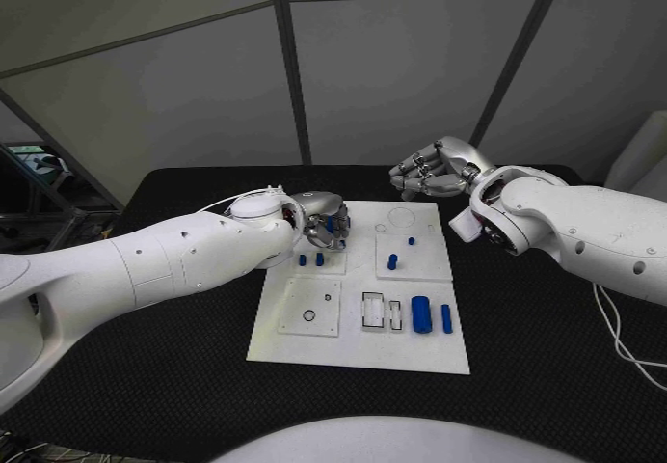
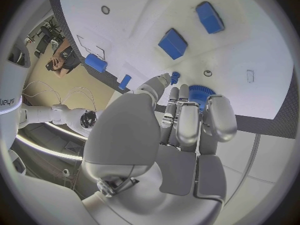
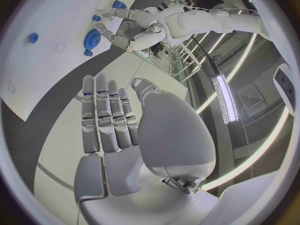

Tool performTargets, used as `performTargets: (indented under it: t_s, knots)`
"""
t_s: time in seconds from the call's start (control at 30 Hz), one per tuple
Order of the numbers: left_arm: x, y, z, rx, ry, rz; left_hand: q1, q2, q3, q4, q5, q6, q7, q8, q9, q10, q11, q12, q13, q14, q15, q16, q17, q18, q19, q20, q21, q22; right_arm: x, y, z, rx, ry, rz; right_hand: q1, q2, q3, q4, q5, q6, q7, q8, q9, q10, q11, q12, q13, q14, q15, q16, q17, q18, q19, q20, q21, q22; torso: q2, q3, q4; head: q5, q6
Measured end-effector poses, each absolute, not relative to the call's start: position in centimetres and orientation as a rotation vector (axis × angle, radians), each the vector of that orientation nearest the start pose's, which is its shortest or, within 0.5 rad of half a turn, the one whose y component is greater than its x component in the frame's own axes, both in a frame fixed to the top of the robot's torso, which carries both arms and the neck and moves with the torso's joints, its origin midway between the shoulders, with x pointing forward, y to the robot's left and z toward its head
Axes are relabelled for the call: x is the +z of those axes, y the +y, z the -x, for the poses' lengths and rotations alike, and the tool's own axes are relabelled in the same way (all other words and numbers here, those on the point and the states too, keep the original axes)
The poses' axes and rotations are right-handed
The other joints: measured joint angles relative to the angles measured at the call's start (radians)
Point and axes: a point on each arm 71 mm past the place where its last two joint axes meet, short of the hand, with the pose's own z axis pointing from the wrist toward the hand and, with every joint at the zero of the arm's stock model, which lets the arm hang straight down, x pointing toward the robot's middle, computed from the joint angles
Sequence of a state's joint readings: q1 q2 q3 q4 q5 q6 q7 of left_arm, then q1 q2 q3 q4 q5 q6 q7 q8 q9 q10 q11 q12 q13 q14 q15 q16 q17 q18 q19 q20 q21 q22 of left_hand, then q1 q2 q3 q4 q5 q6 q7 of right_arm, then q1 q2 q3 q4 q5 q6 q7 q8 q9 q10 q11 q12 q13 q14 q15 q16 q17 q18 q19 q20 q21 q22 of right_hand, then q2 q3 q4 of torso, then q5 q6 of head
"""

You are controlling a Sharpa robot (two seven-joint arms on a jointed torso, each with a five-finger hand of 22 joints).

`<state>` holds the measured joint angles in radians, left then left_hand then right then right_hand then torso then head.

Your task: Assemble the parts on the task board

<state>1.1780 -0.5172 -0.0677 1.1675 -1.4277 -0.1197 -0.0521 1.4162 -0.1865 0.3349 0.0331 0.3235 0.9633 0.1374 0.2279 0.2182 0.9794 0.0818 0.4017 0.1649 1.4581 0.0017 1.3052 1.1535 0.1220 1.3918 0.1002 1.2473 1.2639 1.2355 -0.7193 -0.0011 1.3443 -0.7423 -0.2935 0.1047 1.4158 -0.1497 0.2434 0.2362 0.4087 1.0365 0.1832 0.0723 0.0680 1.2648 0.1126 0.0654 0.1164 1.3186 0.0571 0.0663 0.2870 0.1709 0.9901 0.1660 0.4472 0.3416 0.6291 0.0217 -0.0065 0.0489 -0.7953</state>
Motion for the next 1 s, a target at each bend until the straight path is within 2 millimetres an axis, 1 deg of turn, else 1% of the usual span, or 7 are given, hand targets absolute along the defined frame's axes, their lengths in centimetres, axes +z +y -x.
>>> performTargets:
  t_s: [0.1, 0.17, 0.2, 0.37, 0.57, 0.6, 1.0]
  knots:
    - [-23.83, 12.61, -52.77, -0.651, 1.893, -0.257, 0.007, 0.007, 0.016, -0.007, 0.0, 0.0, 0.0, -0.004, -0.004, 0.006, -0.001, -0.005, -0.006, 0.0, 0.0, 0.0, -0.005, 0.0, 0.004, -0.004, 0.0, 0.002, -16.44, -18.97, -52.9, 1.104, 1.655, -0.446, 0.0, 0.0, 0.0, 0.0, 0.0, 0.0, 0.0, 0.0, 0.0, 0.0, 0.0, 0.0, 0.0, 0.0, 0.0, 0.0, 0.0, 0.0, 0.0, 0.0, 0.0, 0.0, 0.0, 0.0, 0.0, 0.0, 0.0]
    - [-23.92, 12.53, -52.79, -0.647, 1.901, -0.259, 0.011, 0.011, 0.023, -0.007, 0.0, 0.001, 0.001, -0.006, -0.006, 0.01, 0.002, -0.009, -0.008, 0.0, 0.0, 0.0, -0.007, 0.0, 0.007, 0.0, 0.004, 0.002, -16.43, -18.95, -52.9, 1.105, 1.655, -0.445, 0.0, 0.0, 0.0, 0.0, 0.0, 0.0, 0.0, 0.0, 0.0, 0.0, 0.0, 0.0, 0.0, 0.0, 0.0, 0.0, 0.0, 0.0, 0.0, 0.0, 0.0, 0.0, 0.0, 0.0001, 0.0001, 0.0, -0.001]
    - [-23.95, 12.49, -52.79, -0.646, 1.904, -0.26, 0.011, 0.011, 0.026, -0.01, 0.0, 0.004, 0.004, -0.006, -0.007, 0.013, -0.001, -0.011, -0.009, 0.0, 0.0, 0.0, -0.008, 0.0, 0.007, 0.0, 0.004, 0.002, -16.43, -18.94, -52.89, 1.105, 1.655, -0.445, 0.0, 0.0, 0.0, 0.0, 0.0, 0.0, 0.0, 0.0, 0.0, 0.0, 0.0, 0.0, 0.0, 0.0, 0.0, 0.0, 0.0, 0.0, 0.0, 0.0, 0.0, 0.0, 0.0, 0.0002, 0.0001, 0.0, -0.002]
    - [-24.15, 12.37, -52.83, -0.641, 1.917, -0.264, 0.011, 0.011, 0.033, -0.012, 0.0, 0.007, 0.0, -0.006, -0.009, 0.017, -0.001, -0.012, -0.012, 0.0, 0.0, 0.0, -0.01, 0.0, 0.007, 0.0, 0.004, 0.003, -16.43, -18.87, -52.89, 1.106, 1.656, -0.445, 0.0, 0.0, 0.0, 0.0, 0.0, 0.0, 0.0, 0.0, 0.0, 0.0, 0.0, 0.0, 0.0, 0.0, 0.0, 0.0, 0.0, 0.0, 0.0, 0.0, 0.0, 0.0, 0.0, 0.0003, 0.0001, -0.001, -0.004]
    - [-24.26, 12.33, -52.97, -0.636, 1.922, -0.263, 0.011, 0.01, 0.043, -0.014, 0.0, 0.007, 0.0, -0.016, -0.015, 0.024, -0.005, -0.016, -0.018, 0.003, -0.003, 0.0, -0.01, 0.0, 0.007, 0.0, 0.01, 0.009, -16.43, -18.79, -52.89, 1.108, 1.656, -0.444, 0.0, 0.0, 0.0, 0.0, 0.0, 0.0, 0.0, 0.0, 0.0, 0.0, 0.0, 0.0, 0.0, 0.0, 0.0, 0.0, 0.0, 0.0, 0.0, 0.0, 0.0, 0.0, 0.0, 0.0004, 0.0001, -0.004, -0.004]
    - [-24.27, 12.33, -52.99, -0.635, 1.922, -0.263, 0.011, 0.01, 0.045, -0.012, 0.0, 0.007, 0.0, -0.016, -0.016, 0.027, -0.001, -0.016, -0.018, 0.003, -0.003, 0.0, -0.01, 0.0, 0.009, -0.002, 0.01, 0.009, -16.43, -18.78, -52.89, 1.108, 1.656, -0.444, 0.0, 0.0, 0.0, 0.0, 0.0, 0.0, 0.0, 0.0, 0.0, 0.0, 0.0, 0.0, 0.0, 0.0, 0.0, 0.0, 0.0, 0.0, 0.0, 0.0, 0.0, 0.0, 0.0, 0.0005, 0.0001, -0.005, -0.004]
    - [-24.37, 12.44, -53.23, -0.627, 1.923, -0.258, 0.011, 0.01, 0.058, -0.014, 0.0, 0.007, 0.0, -0.019, -0.022, 0.037, -0.003, -0.023, -0.024, 0.003, -0.003, 0.004, -0.01, 0.0, 0.011, -0.004, 0.01, 0.013, -16.43, -18.69, -52.9, 1.109, 1.656, -0.443, 0.0, 0.0, 0.0, 0.0, 0.0, 0.0, 0.0, 0.0, 0.0, 0.0, 0.0, 0.0, 0.0, 0.0, 0.0, 0.0, 0.0, 0.0, 0.0, 0.0, 0.0, 0.0, 0.0, 0.0005, 0.0009, -0.007, -0.005]
